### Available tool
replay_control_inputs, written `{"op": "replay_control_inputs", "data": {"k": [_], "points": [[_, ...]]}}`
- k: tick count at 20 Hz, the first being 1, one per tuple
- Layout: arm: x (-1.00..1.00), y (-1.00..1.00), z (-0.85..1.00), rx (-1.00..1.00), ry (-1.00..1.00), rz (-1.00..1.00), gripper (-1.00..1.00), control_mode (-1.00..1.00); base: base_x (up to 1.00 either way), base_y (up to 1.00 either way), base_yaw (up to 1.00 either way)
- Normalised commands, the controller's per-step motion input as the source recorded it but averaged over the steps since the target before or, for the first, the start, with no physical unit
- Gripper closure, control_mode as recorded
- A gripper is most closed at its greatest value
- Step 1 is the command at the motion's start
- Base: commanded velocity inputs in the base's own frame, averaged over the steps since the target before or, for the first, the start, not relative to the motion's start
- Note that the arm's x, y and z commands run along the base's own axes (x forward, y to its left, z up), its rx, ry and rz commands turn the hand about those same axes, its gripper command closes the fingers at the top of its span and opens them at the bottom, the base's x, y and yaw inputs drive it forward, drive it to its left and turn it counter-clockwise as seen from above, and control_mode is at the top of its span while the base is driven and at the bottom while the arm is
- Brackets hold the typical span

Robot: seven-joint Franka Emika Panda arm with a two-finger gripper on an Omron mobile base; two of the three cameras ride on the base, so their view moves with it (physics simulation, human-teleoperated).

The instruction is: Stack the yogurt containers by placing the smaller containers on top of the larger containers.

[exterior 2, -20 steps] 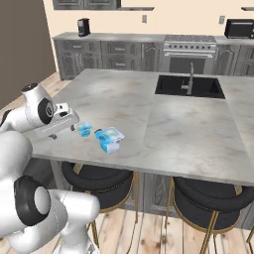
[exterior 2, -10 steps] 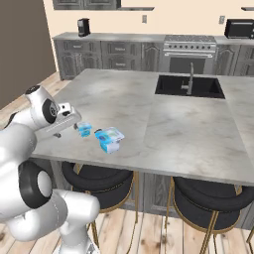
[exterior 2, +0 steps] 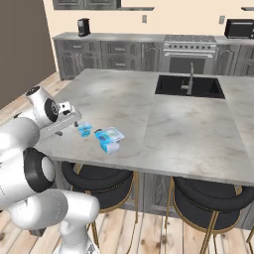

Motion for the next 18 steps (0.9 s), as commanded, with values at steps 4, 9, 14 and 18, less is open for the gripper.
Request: {"op": "replay_control_inputs", "data": {"k": [4, 9, 14, 18], "points": [[0.28, 0.02, -0.23, 0.0, -0.04, 0.0, -1.0, -1.0, 0.0, 0.0, 0.0], [0.31, 0.08, -0.22, 0.0, -0.02, 0.0, -1.0, -1.0, 0.0, 0.0, 0.0], [0.32, 0.13, -0.14, 0.0, 0.0, 0.0, -1.0, -1.0, 0.0, 0.0, 0.0], [0.28, 0.06, -0.12, 0.0, 0.0, 0.0, -1.0, -1.0, 0.0, 0.0, 0.0]]}}
